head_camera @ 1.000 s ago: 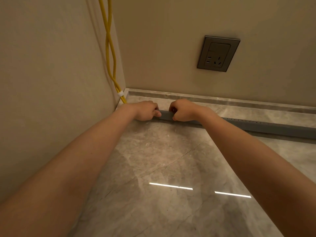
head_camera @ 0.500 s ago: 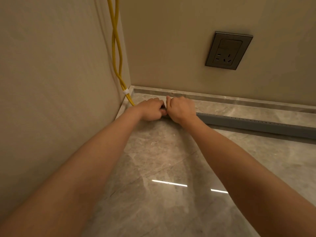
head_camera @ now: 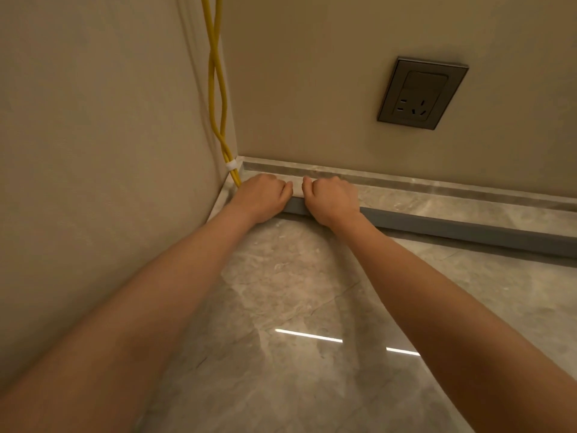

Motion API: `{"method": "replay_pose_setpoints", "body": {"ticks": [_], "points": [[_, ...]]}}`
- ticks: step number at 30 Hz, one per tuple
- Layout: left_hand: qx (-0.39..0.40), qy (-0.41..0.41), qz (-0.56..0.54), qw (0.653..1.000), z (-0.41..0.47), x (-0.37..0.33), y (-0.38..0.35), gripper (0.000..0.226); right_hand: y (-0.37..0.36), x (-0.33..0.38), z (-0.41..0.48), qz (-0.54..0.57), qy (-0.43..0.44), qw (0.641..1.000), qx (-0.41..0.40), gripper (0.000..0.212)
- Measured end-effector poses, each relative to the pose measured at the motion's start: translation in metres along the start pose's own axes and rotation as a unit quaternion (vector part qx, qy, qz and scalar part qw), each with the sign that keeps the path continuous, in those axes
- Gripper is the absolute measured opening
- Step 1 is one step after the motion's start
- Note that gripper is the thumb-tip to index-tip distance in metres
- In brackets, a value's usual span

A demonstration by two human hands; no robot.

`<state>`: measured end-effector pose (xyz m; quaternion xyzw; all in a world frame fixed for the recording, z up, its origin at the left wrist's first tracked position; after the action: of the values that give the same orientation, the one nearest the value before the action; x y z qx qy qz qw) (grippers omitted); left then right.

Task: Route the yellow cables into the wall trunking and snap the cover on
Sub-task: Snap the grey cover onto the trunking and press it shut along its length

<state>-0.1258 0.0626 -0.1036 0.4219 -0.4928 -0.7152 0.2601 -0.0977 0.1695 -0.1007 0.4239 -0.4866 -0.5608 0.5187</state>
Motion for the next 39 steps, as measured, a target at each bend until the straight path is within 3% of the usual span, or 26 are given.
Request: {"method": "replay_pose_setpoints", "body": {"ticks": [2,4,7,10,15,23,34,39], "points": [[0.016,-0.03,-0.003,0.999,-0.004,-0.001,-0.002,0.042,0.005,0.003,-0.004,0.013,0.032,0.999,-0.021,0.046],[0.045,-0.053,-0.031,0.997,-0.007,0.002,0.0,0.035,0.011,0.012,-0.017,0.007,0.123,0.991,-0.044,0.036],[0.072,-0.078,-0.046,0.993,-0.009,0.005,0.006,0.031,0.0,0.016,-0.034,-0.058,0.23,0.971,0.013,0.044],[0.097,-0.089,-0.005,0.991,-0.014,0.007,0.01,0.043,0.001,0.01,-0.033,-0.092,0.229,0.969,0.002,0.042],[0.121,-0.069,0.006,0.99,-0.014,0.018,0.015,0.043,0.009,0.01,-0.031,-0.115,0.212,0.971,0.01,0.042],[0.183,0.007,-0.016,0.983,0.003,0.023,0.018,0.057,0.023,0.009,-0.021,-0.039,0.159,0.987,0.001,0.037],[0.203,0.0,0.005,0.979,0.008,0.02,0.017,0.044,0.022,0.002,-0.016,0.033,0.117,0.992,0.015,0.036],[0.216,-0.001,0.005,0.976,0.007,0.02,0.014,0.044,0.014,0.003,-0.016,0.038,0.101,0.992,0.057,0.034]]}}
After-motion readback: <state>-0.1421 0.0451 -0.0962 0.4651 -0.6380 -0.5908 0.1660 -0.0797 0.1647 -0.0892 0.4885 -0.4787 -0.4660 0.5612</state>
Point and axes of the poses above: each hand's wrist, its own z-axis towards the middle knuckle, its own y-axis out of the back of the hand, x = y × z, the point moved 7 cm from there along z, towards the middle knuckle, and after that the axes turned 9 degrees about -z, right-handed, at the moved point
